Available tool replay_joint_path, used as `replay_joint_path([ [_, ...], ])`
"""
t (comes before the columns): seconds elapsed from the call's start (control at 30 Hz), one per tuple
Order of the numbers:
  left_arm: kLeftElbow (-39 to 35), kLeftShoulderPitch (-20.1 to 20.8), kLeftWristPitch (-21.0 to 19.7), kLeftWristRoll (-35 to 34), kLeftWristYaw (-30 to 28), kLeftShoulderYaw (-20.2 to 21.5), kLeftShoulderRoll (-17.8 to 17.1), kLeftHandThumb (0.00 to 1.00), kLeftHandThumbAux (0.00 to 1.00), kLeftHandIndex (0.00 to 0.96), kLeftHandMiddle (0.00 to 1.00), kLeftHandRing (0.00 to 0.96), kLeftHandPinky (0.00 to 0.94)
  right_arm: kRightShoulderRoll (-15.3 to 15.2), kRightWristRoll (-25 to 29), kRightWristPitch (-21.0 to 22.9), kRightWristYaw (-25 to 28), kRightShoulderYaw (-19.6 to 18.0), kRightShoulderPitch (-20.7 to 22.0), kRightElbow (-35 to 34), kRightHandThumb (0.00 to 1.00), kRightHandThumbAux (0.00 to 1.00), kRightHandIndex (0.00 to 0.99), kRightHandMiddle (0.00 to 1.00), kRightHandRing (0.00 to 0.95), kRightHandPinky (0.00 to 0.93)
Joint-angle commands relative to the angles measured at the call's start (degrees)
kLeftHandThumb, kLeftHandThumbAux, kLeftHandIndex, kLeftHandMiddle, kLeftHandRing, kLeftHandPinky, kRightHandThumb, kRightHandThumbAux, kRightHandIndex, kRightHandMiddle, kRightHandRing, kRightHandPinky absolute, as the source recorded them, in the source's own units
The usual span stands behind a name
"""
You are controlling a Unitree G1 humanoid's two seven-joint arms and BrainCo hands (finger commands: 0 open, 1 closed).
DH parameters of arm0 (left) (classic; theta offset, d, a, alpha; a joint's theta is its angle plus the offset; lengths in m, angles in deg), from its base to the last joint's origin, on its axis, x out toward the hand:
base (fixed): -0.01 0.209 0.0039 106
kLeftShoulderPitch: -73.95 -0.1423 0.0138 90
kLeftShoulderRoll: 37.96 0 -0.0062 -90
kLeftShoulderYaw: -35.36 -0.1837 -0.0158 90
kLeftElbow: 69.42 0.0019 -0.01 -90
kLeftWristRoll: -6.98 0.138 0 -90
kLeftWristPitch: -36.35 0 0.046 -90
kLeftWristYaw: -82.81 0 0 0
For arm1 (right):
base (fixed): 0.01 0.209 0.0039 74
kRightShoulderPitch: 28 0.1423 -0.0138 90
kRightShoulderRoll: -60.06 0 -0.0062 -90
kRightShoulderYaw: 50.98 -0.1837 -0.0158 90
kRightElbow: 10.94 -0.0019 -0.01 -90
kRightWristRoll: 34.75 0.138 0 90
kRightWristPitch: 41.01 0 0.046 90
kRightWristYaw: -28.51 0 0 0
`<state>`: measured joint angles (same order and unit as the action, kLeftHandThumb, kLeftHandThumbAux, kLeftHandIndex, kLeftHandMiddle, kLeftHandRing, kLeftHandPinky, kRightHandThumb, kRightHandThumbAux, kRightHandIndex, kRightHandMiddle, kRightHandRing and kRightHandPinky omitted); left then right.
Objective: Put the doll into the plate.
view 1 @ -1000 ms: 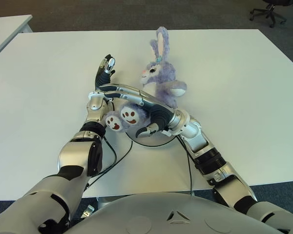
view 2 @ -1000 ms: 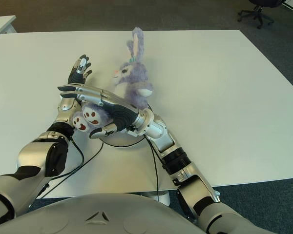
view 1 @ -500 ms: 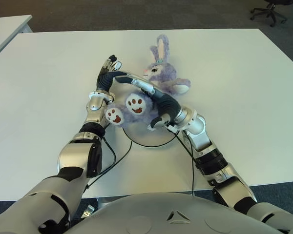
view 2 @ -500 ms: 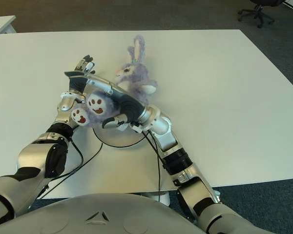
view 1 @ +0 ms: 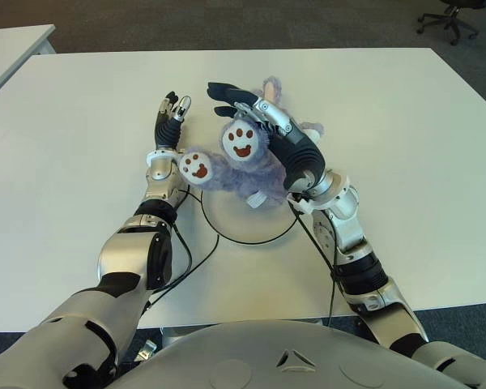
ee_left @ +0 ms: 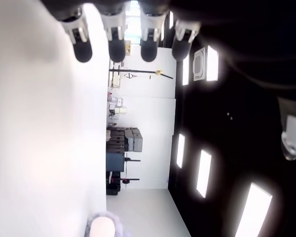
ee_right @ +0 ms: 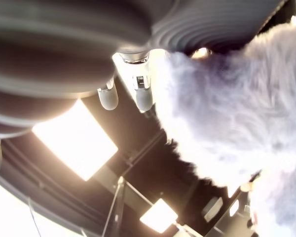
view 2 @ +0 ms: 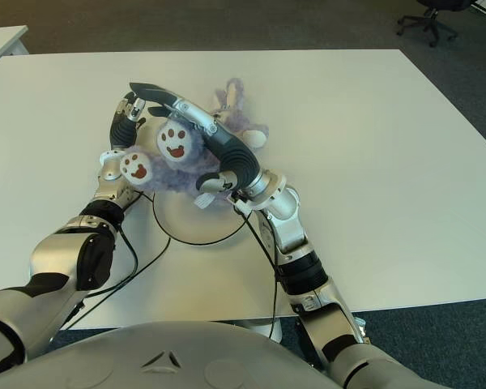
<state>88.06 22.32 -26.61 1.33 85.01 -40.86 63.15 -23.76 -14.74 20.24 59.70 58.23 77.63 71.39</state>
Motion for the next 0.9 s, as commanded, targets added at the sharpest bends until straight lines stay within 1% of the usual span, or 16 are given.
replay_joint_path([
  [0.03, 3.9, -5.6, -3.9, 0.3, 0.8, -0.2, 2.0, 0.000, 0.423, 0.000, 0.051, 0.053, 0.036, -0.4, 3.4, 4.3, 1.5, -2.0, -0.7, -2.3, 0.228, 0.304, 0.000, 0.000, 0.000, 0.000],
  [0.13, 4.2, -5.4, -4.0, 0.7, 1.4, -0.5, 2.1, 0.000, 0.426, 0.000, 0.068, 0.073, 0.050, -0.5, 6.9, 7.8, 2.2, -3.3, -0.9, -3.9, 0.243, 0.337, 0.000, 0.000, 0.000, 0.000],
  [0.23, 4.3, -5.3, -4.0, 1.1, 1.8, -1.0, 2.0, 0.000, 0.428, 0.000, 0.075, 0.078, 0.057, -0.1, 8.7, 10.9, 1.8, -4.2, -1.2, -5.2, 0.250, 0.352, 0.000, 0.000, 0.000, 0.000],
  [0.33, 4.4, -5.3, -4.0, 1.4, 2.2, -1.3, 2.0, 0.000, 0.444, 0.010, 0.093, 0.091, 0.086, 0.7, 9.4, 12.8, 0.9, -5.2, -1.3, -6.0, 0.265, 0.376, 0.016, 0.009, 0.000, 0.000],
  [0.4, 4.4, -5.3, -3.9, 1.4, 2.2, -1.4, 2.0, 0.000, 0.453, 0.021, 0.102, 0.095, 0.089, 1.4, 9.2, 13.4, 0.4, -5.9, -1.4, -6.1, 0.271, 0.389, 0.023, 0.014, 0.000, 0.000],
  [0.57, 4.6, -5.3, -3.6, 1.6, 2.1, -1.6, 2.0, 0.000, 0.464, 0.032, 0.109, 0.099, 0.099, 4.1, 8.0, 12.9, -1.2, -7.1, -2.0, -4.6, 0.276, 0.429, 0.043, 0.031, 0.000, 0.000],
  [0.6, 4.6, -5.4, -3.5, 1.6, 2.0, -1.6, 2.0, 0.000, 0.457, 0.022, 0.103, 0.100, 0.112, 4.8, 7.9, 12.8, -1.5, -7.3, -2.1, -4.4, 0.269, 0.451, 0.048, 0.039, 0.004, 0.001],
  [0.7, 4.6, -5.6, -2.8, 1.9, 2.2, -1.7, 2.0, 0.000, 0.451, 0.016, 0.101, 0.105, 0.144, 6.6, 7.6, 12.3, -2.2, -7.8, -2.2, -3.6, 0.264, 0.466, 0.053, 0.045, 0.010, 0.011],
  [0.73, 4.6, -5.7, -2.6, 2.0, 2.3, -1.7, 2.0, 0.000, 0.443, 0.009, 0.098, 0.102, 0.109, 7.1, 7.3, 12.0, -2.4, -7.9, -2.2, -3.5, 0.259, 0.470, 0.052, 0.046, 0.011, 0.007],
  [0.9, 4.5, -6.0, -1.6, 1.7, 1.4, -1.4, 2.2, 0.000, 0.417, 0.000, 0.086, 0.090, 0.069, 8.4, 5.1, 9.9, -2.3, -8.7, -1.4, -2.5, 0.252, 0.464, 0.044, 0.038, 0.005, 0.000],
])
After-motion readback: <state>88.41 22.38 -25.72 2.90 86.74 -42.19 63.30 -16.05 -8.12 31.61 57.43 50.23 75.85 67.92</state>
